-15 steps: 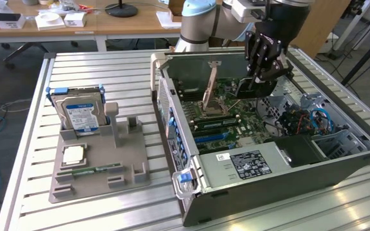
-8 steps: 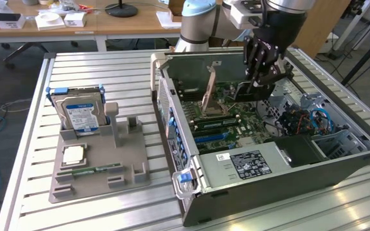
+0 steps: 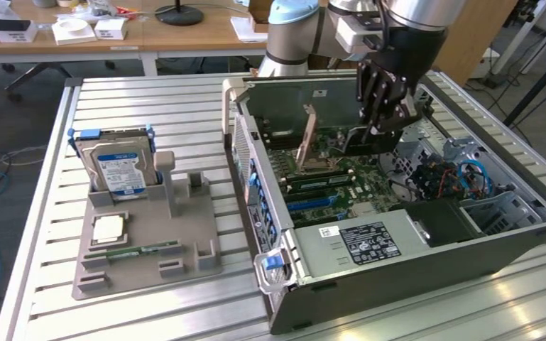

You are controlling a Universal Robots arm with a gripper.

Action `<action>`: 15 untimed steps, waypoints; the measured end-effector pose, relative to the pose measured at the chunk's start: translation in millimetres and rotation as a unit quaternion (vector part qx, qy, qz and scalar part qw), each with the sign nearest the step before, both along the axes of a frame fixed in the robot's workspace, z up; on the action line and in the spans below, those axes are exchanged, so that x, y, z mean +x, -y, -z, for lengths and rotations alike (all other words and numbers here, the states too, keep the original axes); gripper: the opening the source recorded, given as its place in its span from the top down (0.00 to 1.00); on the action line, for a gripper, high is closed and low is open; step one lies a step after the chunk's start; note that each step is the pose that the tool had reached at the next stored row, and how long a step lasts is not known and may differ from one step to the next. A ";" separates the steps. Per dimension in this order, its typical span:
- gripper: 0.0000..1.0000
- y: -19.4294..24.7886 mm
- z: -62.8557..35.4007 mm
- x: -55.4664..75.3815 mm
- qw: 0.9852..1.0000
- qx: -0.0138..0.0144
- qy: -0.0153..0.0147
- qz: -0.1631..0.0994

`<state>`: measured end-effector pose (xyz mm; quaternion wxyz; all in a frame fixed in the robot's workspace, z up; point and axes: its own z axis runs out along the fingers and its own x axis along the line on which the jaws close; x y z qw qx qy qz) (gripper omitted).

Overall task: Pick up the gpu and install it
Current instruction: 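Insert the gpu into the slot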

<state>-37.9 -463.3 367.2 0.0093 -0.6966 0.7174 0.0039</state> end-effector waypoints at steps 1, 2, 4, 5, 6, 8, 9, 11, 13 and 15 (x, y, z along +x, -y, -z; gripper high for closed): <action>0.74 0.0 1.5 0.0 1.000 0.000 0.000 0.000; 0.74 0.0 2.9 0.0 1.000 0.000 0.000 0.000; 0.74 0.0 5.8 -0.1 1.000 0.000 0.000 0.000; 0.74 0.0 7.1 -0.1 1.000 0.000 -0.001 0.000; 0.74 0.0 8.3 -0.1 1.000 0.000 -0.001 0.000; 0.74 0.0 11.0 -0.2 1.000 0.000 -0.001 0.000; 0.74 -0.1 12.3 -0.3 1.000 0.000 -0.001 0.000; 0.74 -0.1 14.8 -0.3 1.000 0.000 -0.001 0.000; 0.74 -0.1 17.5 -0.4 1.000 0.000 -0.001 0.000; 0.74 -0.2 20.2 -0.5 1.000 0.000 -0.002 0.000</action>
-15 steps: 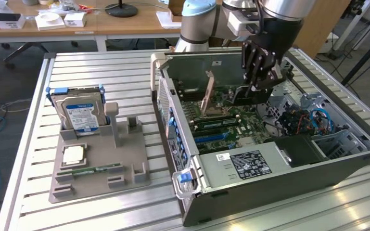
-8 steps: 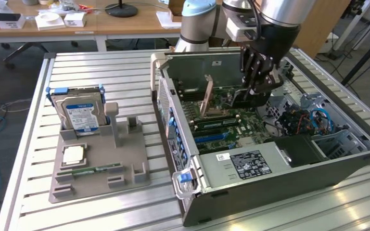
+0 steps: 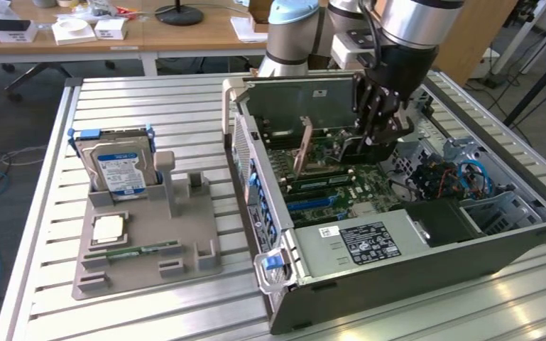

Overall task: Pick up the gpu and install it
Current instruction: 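Insert the gpu into the slot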

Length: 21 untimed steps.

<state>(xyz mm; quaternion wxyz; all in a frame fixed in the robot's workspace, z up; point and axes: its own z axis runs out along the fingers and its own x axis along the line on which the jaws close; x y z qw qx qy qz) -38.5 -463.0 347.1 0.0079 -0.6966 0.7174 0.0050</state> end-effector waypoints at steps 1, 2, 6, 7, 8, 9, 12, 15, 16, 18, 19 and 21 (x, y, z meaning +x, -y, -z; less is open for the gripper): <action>0.74 0.0 1.4 0.0 1.000 0.000 0.000 0.000; 0.74 -0.1 2.7 -0.1 1.000 0.000 0.000 0.000; 0.74 -0.4 7.4 -0.4 1.000 0.000 -0.001 0.000; 0.74 -0.4 8.1 -0.4 1.000 0.000 -0.001 0.000; 0.74 -0.4 8.6 -0.5 1.000 0.000 -0.001 0.000; 0.74 -0.4 9.0 -0.5 1.000 0.000 -0.001 0.000; 0.74 -0.3 9.0 -0.5 1.000 0.000 -0.001 0.000; 0.74 -0.3 11.1 -0.5 1.000 0.000 -0.001 0.000; 0.74 -0.4 12.2 -0.6 1.000 0.000 -0.001 0.000; 0.74 -0.4 14.4 -0.6 1.000 0.000 -0.001 0.000; 0.74 -0.4 15.6 -0.6 1.000 0.000 -0.001 0.000; 0.74 -0.4 18.0 -0.6 1.000 0.000 -0.001 0.000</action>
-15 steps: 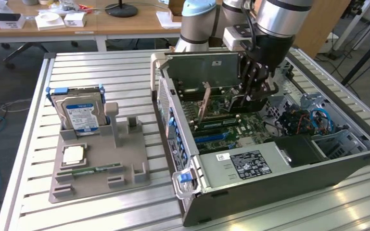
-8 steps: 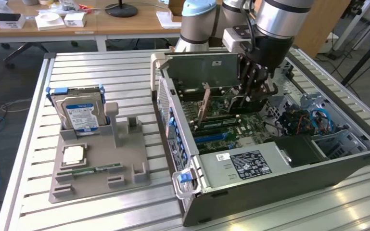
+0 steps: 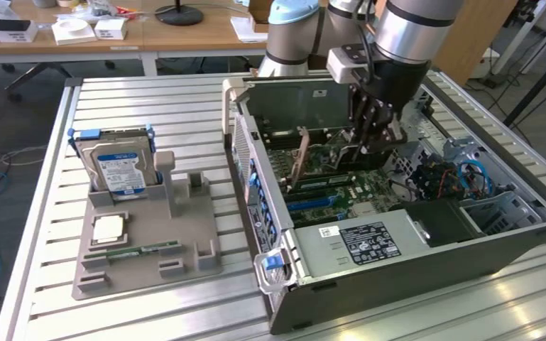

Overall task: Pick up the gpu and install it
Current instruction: 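Insert the gpu into the slot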

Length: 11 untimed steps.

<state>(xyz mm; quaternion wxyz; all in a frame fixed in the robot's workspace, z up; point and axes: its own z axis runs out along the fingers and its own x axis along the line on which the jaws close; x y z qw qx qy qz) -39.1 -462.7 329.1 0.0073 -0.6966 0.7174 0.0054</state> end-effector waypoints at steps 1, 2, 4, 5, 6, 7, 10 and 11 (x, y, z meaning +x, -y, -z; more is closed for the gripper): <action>0.74 0.0 1.3 0.0 1.000 0.000 0.000 0.000; 0.74 0.0 2.6 0.0 1.000 0.000 0.000 0.000; 0.74 0.0 5.2 0.0 1.000 0.000 0.000 0.000; 0.74 0.0 6.3 0.0 1.000 0.000 0.000 0.000; 0.74 0.0 7.4 -0.1 1.000 0.000 0.000 0.000; 0.74 0.0 8.5 -0.1 1.000 0.000 0.000 0.000; 0.74 0.0 11.8 -0.1 1.000 0.000 0.000 0.000; 0.74 0.0 12.9 -0.1 1.000 0.000 0.000 0.000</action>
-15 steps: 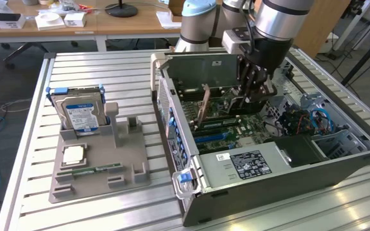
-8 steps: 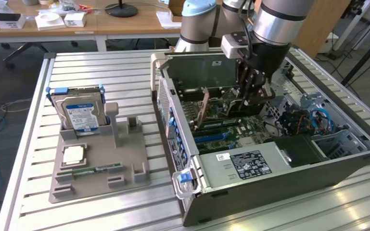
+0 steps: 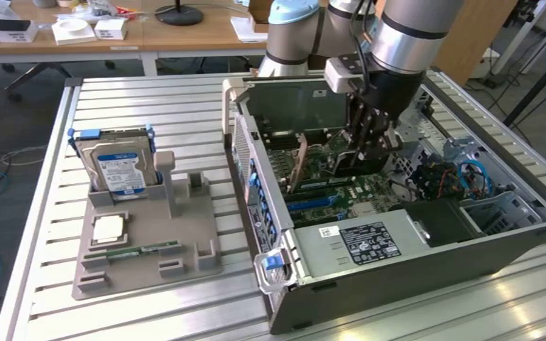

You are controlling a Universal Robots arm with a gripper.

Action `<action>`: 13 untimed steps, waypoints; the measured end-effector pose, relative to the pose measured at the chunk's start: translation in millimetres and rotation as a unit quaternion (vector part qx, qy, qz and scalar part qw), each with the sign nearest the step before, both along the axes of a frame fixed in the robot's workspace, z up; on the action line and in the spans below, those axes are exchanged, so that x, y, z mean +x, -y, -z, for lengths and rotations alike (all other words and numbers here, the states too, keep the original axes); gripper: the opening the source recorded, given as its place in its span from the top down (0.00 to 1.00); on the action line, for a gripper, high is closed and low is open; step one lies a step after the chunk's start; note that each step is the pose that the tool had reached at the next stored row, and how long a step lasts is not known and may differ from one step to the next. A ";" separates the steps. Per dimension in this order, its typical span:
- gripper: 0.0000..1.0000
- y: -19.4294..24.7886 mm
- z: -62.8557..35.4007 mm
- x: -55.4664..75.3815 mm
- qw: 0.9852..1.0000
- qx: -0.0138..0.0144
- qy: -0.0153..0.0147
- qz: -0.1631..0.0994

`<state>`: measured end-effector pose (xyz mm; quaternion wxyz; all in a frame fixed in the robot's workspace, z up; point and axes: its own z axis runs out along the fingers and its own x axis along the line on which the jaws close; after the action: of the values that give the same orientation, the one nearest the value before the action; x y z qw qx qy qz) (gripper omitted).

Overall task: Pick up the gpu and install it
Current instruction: 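Insert the gpu into the slot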

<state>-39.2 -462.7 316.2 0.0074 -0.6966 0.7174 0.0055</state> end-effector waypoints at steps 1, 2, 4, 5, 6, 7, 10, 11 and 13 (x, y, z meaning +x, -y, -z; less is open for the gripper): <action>0.74 0.0 0.8 0.0 1.000 0.000 0.000 0.000; 0.74 0.0 1.5 -0.1 1.000 0.000 0.000 0.000; 0.74 -0.1 2.5 -0.2 1.000 0.000 0.000 0.000; 0.74 0.0 2.8 -0.2 1.000 0.000 0.000 0.000; 0.74 0.0 3.1 -0.2 1.000 0.000 0.000 0.000; 0.74 -0.1 3.8 -0.3 1.000 0.000 0.000 0.000; 0.74 0.0 6.1 -0.5 1.000 0.000 0.000 0.000; 0.74 0.0 6.8 -0.6 1.000 0.000 0.000 -0.001; 0.74 -0.1 8.2 -0.7 1.000 0.000 0.000 -0.001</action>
<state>-39.9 -462.6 308.0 0.0073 -0.6974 0.7166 0.0054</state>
